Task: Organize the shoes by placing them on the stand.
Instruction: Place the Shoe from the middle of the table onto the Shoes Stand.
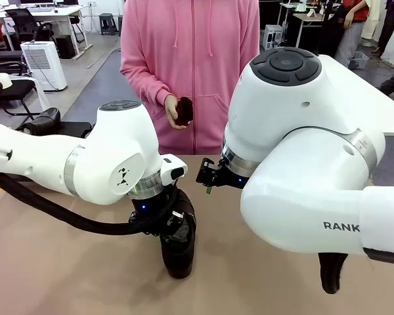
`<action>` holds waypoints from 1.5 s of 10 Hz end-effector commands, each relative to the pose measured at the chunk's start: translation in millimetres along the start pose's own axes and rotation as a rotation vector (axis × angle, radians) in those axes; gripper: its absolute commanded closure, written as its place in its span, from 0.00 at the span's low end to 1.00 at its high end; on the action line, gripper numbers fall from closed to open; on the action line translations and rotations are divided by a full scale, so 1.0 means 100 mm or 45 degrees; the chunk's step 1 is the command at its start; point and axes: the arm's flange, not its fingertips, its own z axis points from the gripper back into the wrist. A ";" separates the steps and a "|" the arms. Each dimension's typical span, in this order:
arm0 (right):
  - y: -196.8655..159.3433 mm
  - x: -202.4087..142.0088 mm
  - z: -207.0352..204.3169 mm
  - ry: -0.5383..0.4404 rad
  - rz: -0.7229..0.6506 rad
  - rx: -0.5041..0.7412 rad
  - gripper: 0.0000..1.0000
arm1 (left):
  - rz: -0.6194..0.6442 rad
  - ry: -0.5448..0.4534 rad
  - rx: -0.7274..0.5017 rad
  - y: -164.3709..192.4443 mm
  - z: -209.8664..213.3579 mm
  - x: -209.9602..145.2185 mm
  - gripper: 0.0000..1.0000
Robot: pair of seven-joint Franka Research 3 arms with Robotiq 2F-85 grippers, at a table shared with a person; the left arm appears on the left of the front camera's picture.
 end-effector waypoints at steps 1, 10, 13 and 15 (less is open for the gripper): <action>0.01 0.05 0.02 0.019 0.013 0.024 0.00 | -0.081 0.080 -0.009 0.18 0.39 -0.11 1.00; 0.01 0.05 0.02 0.019 0.013 0.024 0.00 | 0.177 -0.511 0.127 2.21 2.29 -0.04 1.00; 0.01 0.05 0.02 0.019 0.013 0.024 0.00 | 0.279 -0.563 0.190 2.82 2.18 0.51 1.00; 0.01 0.05 0.02 0.019 0.013 0.024 0.00 | 0.277 -0.551 0.198 3.05 2.06 0.81 1.00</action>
